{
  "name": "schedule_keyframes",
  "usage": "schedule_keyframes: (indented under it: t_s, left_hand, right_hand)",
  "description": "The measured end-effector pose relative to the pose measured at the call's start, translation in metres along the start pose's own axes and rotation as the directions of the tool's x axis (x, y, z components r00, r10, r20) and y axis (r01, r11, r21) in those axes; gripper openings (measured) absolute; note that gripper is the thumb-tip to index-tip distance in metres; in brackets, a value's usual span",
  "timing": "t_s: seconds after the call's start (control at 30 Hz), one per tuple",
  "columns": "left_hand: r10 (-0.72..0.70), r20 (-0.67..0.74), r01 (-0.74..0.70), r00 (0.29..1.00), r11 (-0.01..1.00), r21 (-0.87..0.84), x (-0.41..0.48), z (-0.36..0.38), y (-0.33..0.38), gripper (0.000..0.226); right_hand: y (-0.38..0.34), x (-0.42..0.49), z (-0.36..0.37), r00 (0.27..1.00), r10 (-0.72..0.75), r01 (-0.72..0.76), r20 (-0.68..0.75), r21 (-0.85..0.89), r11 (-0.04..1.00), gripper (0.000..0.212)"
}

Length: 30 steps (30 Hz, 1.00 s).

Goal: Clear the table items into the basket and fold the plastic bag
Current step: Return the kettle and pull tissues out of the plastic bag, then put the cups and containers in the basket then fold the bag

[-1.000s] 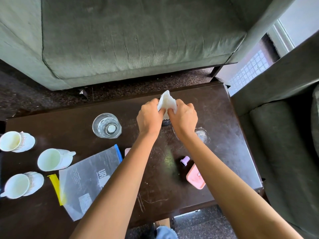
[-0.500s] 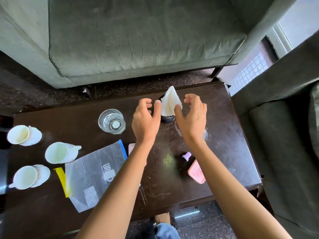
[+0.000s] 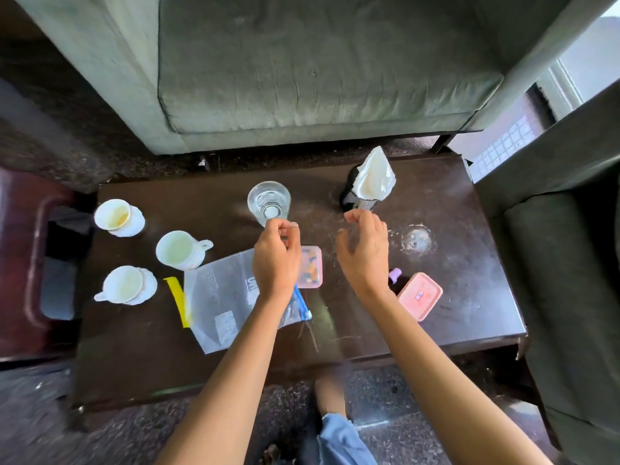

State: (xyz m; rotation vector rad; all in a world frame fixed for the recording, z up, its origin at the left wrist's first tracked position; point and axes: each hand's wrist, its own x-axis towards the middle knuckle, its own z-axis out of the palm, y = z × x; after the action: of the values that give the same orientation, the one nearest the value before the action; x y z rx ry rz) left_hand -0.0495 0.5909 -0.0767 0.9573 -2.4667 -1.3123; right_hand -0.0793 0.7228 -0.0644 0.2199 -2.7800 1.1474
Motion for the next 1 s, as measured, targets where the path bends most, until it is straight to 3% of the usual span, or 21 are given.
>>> schedule_keyframes:
  t_s: [0.57,1.0]
  left_hand:
    - [-0.116,0.033,0.109,0.993,0.981,0.161,-0.042,-0.140,-0.104,0.011]
    - [-0.223,-0.056,0.228,0.973,0.967,0.110,-0.025,-0.160,-0.130,0.013]
  right_hand:
    - [-0.079,-0.106,0.080,0.959,0.042,-0.039,0.280,-0.020,0.999,0.027]
    - [-0.101,-0.097,0.121,0.917,-0.007,0.040,0.398,-0.073,0.997,0.030]
